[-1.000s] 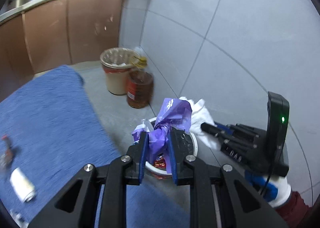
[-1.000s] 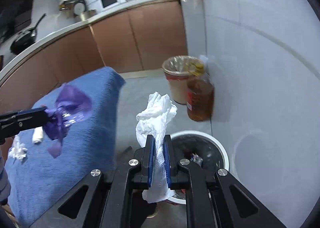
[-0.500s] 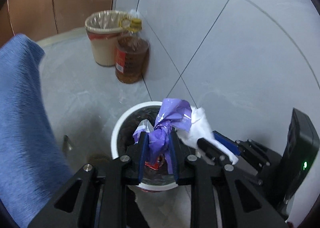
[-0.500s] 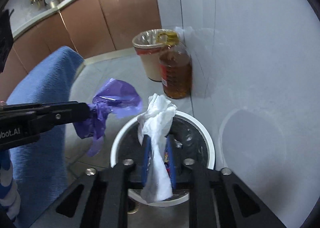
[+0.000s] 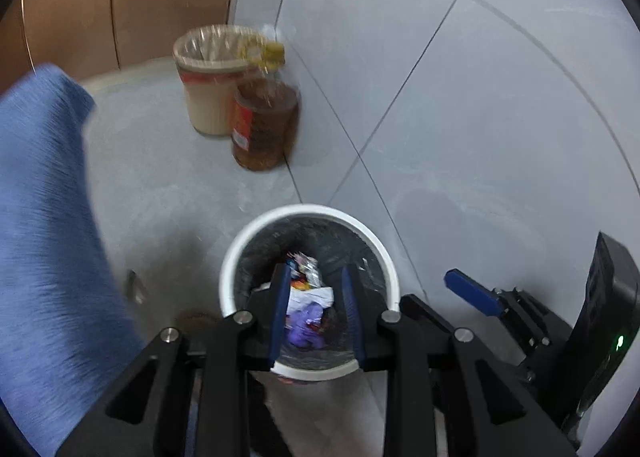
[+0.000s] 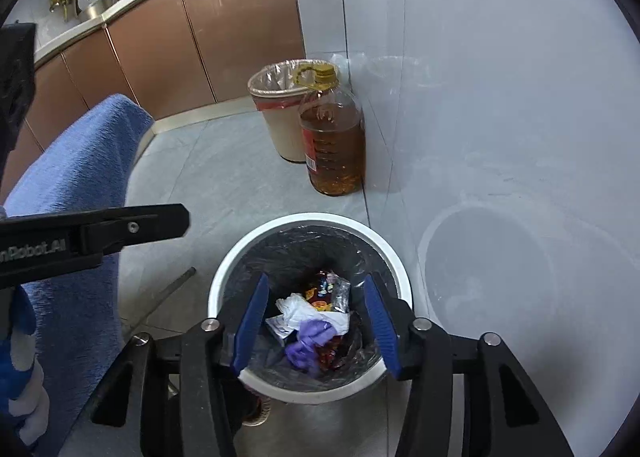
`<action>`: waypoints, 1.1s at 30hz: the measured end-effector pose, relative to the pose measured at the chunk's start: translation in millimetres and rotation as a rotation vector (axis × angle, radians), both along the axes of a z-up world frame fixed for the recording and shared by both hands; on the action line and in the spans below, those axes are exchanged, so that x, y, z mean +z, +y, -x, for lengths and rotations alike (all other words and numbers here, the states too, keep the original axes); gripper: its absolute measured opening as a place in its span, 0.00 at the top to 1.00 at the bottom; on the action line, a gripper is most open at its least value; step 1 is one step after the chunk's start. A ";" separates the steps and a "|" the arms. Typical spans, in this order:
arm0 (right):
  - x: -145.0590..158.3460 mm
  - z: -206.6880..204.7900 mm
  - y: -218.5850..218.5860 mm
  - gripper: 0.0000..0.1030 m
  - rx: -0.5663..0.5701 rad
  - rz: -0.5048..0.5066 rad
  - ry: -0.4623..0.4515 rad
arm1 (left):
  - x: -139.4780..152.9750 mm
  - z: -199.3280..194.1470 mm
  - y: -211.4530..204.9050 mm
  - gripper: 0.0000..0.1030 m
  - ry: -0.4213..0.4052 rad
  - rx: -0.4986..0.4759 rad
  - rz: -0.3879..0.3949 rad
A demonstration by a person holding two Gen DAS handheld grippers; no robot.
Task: Collect trash
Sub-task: 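Carry the purple wrapper and tissue over the bin and open both grippers, then move both grippers back over the table toward the remaining tissues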
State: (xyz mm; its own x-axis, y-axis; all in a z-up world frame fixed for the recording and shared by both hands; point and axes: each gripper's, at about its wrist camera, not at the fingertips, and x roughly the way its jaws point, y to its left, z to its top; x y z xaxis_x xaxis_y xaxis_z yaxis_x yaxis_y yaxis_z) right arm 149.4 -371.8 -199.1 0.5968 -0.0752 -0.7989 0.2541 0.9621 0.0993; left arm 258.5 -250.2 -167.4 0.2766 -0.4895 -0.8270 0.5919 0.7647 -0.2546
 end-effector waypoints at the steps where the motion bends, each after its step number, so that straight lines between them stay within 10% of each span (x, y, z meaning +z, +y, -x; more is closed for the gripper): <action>1: 3.3 2.2 2.0 0.49 0.001 -0.004 -0.007 | 7.5 5.1 5.3 0.72 -0.032 0.005 -0.008; 4: 16.3 8.4 9.2 0.46 0.003 -0.015 -0.036 | 28.9 20.6 26.0 0.57 -0.121 0.036 -0.028; 10: 46.6 20.4 26.9 0.42 0.035 -0.018 -0.099 | 55.9 47.7 71.6 0.56 -0.227 0.092 -0.092; 33: 94.4 30.8 130.3 0.40 0.263 -0.027 -0.175 | 79.6 107.9 223.6 0.56 -0.302 0.306 -0.223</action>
State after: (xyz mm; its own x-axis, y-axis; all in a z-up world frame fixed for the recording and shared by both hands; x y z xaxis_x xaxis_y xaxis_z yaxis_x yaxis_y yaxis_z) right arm 118.6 -241.6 -104.7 0.7215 0.1194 -0.6821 -0.0260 0.9890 0.1457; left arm 150.6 -26.5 -87.8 0.6239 -0.1682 -0.7632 0.3535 0.9317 0.0837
